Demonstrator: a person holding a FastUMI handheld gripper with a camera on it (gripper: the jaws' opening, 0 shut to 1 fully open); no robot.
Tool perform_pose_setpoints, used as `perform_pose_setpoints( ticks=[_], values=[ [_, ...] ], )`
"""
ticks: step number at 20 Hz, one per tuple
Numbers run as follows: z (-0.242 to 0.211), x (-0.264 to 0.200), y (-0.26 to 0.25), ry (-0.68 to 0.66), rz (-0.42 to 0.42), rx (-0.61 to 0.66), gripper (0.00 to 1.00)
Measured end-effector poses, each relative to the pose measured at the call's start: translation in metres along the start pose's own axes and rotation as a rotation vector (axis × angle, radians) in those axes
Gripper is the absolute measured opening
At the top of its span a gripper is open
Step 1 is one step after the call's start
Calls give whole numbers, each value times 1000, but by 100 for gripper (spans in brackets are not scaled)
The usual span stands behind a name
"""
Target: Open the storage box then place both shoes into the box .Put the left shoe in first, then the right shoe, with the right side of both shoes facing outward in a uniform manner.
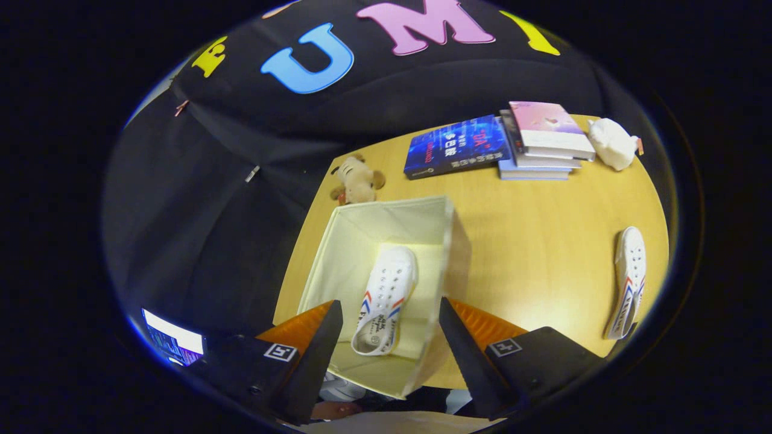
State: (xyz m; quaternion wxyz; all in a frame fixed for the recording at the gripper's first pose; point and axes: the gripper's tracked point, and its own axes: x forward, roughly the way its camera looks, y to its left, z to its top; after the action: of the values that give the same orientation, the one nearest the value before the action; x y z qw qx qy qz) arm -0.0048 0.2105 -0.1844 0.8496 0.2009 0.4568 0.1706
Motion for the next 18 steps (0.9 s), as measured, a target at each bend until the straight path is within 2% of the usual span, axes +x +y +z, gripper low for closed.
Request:
perform_pose_setpoints(
  ticks=[3, 7, 10, 14, 18],
  values=[
    [23, -39, -55, -85, -69, 29, 98],
    [19, -77, -165, -120, -281, -36, 98],
    [0, -91, -238, -85, -408, -81, 99],
    [-28, -99, -315, -14, -508, -128, 99],
    [-46, -97, -381, 47, -569, -161, 99]
  ],
)
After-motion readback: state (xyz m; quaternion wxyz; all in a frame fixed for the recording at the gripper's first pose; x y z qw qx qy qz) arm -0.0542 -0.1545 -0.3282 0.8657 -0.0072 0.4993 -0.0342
